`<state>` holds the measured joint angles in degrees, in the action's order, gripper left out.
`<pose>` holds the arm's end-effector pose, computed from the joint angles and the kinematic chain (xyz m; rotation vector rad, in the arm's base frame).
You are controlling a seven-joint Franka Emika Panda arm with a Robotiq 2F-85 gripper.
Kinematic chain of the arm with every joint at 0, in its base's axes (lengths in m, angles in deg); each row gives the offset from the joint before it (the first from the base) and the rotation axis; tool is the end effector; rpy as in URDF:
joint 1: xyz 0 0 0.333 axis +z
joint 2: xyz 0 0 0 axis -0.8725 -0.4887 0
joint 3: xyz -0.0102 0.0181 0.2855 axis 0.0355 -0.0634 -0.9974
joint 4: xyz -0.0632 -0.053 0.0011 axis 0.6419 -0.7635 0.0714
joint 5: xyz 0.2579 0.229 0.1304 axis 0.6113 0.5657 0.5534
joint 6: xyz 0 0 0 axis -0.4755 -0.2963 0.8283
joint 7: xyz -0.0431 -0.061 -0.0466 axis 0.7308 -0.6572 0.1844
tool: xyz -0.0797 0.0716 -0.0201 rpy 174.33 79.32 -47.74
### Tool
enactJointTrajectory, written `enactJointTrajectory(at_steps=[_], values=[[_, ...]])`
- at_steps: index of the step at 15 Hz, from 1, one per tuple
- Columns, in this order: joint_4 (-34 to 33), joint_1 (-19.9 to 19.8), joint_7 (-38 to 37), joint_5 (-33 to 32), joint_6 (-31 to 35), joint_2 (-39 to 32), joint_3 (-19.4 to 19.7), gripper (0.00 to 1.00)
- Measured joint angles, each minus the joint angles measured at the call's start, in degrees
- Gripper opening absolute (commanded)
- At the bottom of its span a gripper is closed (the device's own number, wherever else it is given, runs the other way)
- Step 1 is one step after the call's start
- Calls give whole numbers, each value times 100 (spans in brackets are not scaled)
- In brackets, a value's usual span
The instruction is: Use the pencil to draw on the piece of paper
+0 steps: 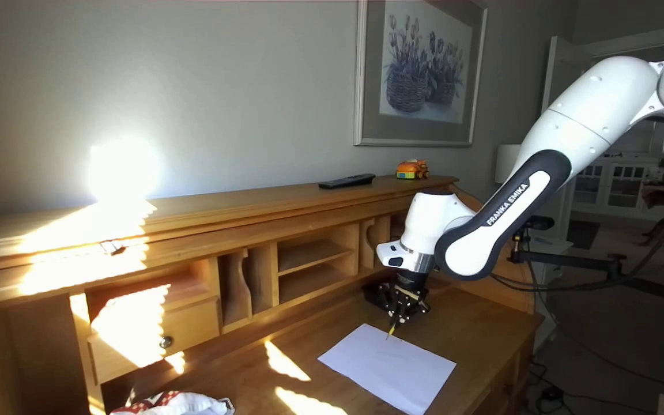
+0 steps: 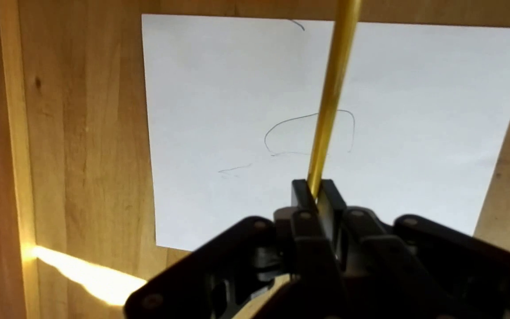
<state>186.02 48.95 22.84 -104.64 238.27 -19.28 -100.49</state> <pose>0.5264 0.0999 0.2609 1.8731 2.2846 0.2717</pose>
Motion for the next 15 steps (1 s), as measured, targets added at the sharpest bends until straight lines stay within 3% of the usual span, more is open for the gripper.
enactJointTrajectory(at_steps=[3, 8, 11, 15], values=[[-68, 897, -73, -827, -36, 18, 810, 2], [-263, 1872, -727, -2908, -31, -7, 1883, 2], [-477, 2538, -1573, -4236, -25, -69, 2553, 2], [-586, 3010, -3239, -5686, -25, -323, 2839, 2]])
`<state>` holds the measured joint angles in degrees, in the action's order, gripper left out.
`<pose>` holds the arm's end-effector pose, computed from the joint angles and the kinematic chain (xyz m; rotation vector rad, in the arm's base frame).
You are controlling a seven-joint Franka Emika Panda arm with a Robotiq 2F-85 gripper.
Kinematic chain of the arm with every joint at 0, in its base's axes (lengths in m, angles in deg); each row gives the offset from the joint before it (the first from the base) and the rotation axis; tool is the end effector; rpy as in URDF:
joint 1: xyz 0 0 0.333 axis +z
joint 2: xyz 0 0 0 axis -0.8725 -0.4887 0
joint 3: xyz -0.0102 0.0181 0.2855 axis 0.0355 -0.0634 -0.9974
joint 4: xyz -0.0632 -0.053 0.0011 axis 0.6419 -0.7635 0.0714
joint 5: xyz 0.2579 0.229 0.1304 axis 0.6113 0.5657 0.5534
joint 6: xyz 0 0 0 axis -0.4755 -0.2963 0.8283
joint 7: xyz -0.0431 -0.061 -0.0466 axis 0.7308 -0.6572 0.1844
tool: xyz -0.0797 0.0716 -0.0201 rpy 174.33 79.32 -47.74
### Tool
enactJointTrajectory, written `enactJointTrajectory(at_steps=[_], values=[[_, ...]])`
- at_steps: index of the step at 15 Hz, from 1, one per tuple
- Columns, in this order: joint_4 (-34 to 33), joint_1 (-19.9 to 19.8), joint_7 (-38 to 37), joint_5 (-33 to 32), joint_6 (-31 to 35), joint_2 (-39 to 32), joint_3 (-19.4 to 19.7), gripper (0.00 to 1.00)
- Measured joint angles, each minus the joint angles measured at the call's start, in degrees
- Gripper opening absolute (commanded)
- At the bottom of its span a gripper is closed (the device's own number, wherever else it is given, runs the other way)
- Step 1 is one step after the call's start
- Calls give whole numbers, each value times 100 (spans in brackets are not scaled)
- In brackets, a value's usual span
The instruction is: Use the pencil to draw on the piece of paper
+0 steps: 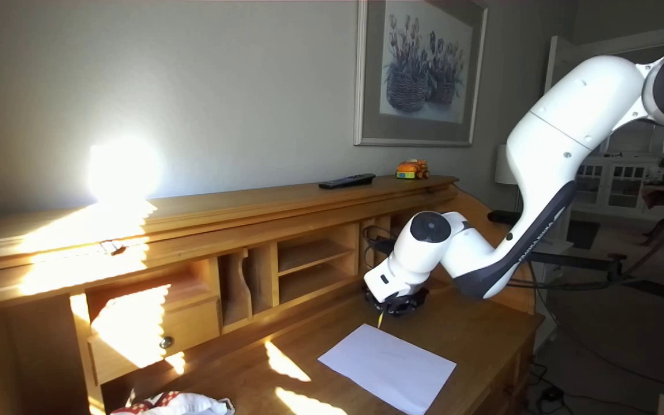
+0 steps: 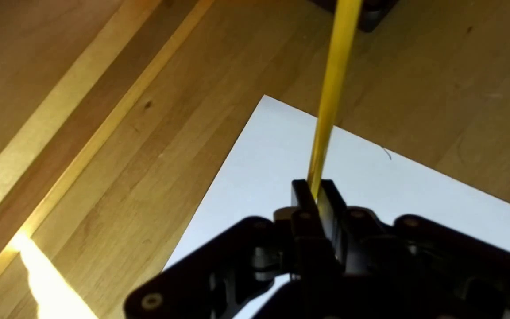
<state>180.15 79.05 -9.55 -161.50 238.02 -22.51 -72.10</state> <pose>0.5233 0.1434 0.2418 1.1547 2.2014 0.0001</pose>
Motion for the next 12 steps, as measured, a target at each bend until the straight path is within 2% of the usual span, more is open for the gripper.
enactJointTrajectory(at_steps=[6, 12], values=[[-115, 252, -1662, -1354, -7, -456, 54, 2], [-264, 289, -2548, -2055, -17, -732, 52, 2]])
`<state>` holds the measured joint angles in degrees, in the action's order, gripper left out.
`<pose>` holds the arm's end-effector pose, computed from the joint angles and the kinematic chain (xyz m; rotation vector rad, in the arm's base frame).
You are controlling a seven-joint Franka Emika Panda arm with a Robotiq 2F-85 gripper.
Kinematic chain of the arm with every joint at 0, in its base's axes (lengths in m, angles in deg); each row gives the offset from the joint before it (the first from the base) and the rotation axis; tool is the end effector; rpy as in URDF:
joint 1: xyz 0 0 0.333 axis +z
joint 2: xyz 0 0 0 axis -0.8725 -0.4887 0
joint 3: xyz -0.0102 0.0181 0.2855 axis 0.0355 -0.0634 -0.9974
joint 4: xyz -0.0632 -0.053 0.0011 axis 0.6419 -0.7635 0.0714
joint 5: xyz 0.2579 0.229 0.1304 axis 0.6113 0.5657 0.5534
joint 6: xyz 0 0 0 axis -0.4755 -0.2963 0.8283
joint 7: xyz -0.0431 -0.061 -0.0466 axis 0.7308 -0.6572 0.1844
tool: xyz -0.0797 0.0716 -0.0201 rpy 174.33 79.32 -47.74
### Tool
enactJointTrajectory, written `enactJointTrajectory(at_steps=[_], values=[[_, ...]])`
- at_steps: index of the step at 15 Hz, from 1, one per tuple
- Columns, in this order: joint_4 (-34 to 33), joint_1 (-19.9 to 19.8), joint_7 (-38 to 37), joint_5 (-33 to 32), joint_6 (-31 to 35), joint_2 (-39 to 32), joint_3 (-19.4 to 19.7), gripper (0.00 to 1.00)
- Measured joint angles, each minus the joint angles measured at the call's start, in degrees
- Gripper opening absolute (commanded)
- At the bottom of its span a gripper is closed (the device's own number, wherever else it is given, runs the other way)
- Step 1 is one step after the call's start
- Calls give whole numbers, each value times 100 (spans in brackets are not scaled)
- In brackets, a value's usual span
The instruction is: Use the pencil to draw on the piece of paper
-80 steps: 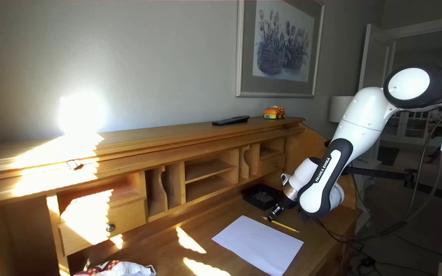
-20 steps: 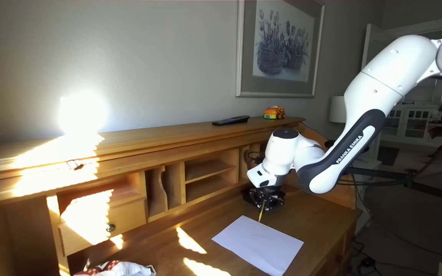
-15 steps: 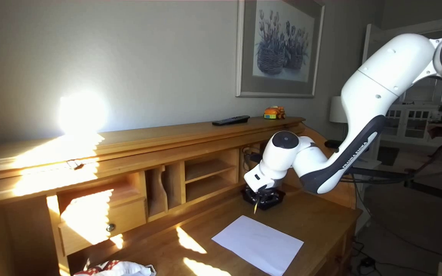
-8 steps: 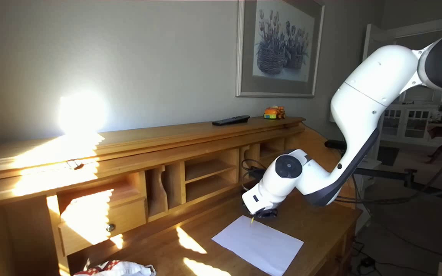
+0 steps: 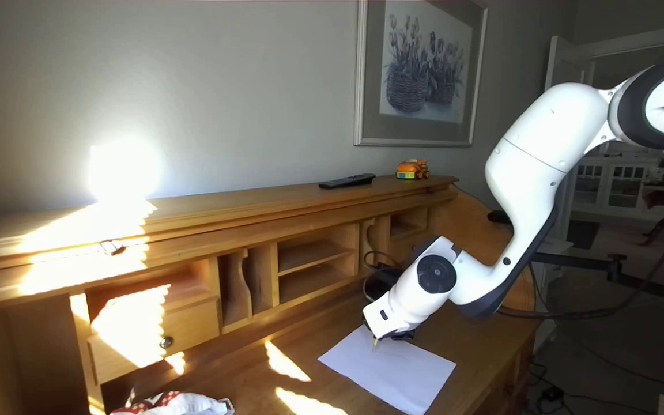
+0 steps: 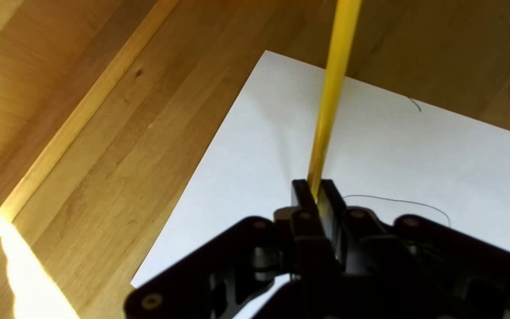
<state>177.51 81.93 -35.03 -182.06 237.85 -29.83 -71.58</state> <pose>0.5063 0.1620 0.1811 1.1476 2.1266 0.0594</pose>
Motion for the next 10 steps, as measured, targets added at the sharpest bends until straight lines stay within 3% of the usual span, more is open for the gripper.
enactJointTrajectory(at_steps=[10], values=[[-135, 83, -642, -464, 0, -231, -17, 2]])
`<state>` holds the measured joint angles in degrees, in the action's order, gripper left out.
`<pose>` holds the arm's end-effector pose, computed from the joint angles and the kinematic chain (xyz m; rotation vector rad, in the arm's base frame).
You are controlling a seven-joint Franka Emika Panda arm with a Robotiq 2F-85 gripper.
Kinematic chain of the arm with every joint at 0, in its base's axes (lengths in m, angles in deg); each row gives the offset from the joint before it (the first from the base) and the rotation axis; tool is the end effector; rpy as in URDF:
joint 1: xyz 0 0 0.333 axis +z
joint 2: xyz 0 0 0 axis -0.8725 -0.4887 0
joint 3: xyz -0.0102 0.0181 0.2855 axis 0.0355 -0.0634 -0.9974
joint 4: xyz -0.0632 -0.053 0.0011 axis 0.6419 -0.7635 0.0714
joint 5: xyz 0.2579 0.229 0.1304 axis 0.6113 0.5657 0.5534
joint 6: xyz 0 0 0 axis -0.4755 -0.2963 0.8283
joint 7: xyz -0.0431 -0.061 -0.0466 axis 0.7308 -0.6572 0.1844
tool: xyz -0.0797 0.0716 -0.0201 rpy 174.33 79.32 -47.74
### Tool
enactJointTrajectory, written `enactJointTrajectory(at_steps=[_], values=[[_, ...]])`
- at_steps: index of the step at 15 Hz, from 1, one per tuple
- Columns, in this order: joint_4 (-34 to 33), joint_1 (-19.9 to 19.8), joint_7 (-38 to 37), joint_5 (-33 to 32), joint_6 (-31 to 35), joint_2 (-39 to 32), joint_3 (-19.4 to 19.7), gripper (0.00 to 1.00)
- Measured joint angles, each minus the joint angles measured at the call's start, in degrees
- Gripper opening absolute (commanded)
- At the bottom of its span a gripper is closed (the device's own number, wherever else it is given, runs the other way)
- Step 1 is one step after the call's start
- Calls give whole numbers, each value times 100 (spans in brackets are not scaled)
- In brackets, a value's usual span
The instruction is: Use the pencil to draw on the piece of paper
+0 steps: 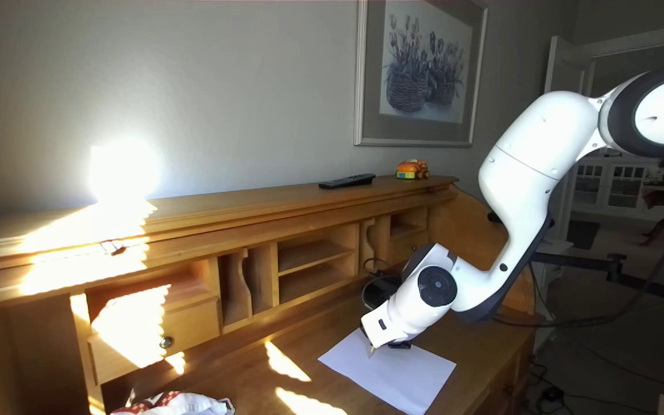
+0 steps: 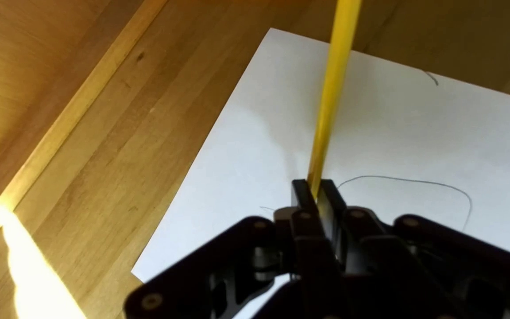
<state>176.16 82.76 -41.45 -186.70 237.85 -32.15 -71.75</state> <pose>0.5033 0.1701 0.1656 1.1487 2.1131 0.0929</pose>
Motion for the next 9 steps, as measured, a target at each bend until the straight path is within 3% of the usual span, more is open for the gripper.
enactJointTrajectory(at_steps=[9], values=[[-95, 10, -32, -192, -57, -77, -1, 2]])
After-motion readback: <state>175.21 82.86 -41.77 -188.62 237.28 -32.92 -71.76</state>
